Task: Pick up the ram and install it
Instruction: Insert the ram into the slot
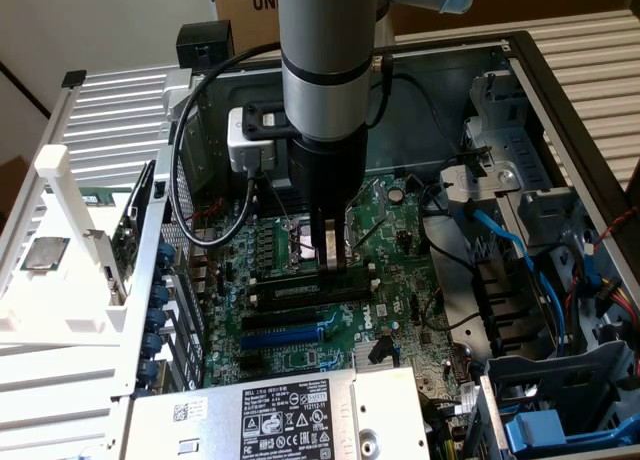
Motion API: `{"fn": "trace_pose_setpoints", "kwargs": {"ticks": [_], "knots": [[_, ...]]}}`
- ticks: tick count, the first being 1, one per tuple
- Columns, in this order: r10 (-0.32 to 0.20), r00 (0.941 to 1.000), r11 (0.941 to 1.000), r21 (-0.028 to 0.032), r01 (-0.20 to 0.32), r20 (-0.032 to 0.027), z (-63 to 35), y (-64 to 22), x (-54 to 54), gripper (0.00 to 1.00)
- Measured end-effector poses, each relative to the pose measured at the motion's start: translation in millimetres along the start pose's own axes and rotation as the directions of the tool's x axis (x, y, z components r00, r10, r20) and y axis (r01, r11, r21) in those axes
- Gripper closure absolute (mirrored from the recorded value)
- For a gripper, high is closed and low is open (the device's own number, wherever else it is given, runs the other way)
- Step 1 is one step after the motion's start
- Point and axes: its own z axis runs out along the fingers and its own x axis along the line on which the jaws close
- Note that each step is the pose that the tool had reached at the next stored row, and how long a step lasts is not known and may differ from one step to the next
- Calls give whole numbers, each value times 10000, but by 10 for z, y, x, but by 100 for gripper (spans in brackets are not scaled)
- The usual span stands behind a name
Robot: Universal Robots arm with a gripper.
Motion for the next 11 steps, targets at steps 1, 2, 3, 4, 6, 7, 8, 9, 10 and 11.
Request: {"fn": "trace_pose_setpoints", "kwargs": {"ticks": [1, 2, 3, 4, 6, 7, 8, 9, 10, 11], "knots": [[-1, 10000, 10000, 0, 1, 1, 0, 0, 0, 88], [-2, 10000, 10000, 0, 2, 1, 0, 0, 0, 86], [-2, 10000, 10000, 0, 2, 1, 0, 0, 0, 86], [-3, 10000, 10000, 1, 3, 0, 0, 0, 0, 79], [-4, 10000, 10000, 0, 4, 0, 0, 0, 0, 79], [-5, 10000, 10000, 0, 5, 1, 0, 0, 0, 79], [-5, 10000, 10000, -1, 5, 0, -1, 0, 0, 79], [-4, 10000, 10000, 0, 4, 0, -4, 1, 0, 79], [-4, 10000, 10000, 1, 4, 1, -12, 3, 0, 79], [-4, 10000, 10000, 1, 4, 1, -27, 6, -1, 79]]}}
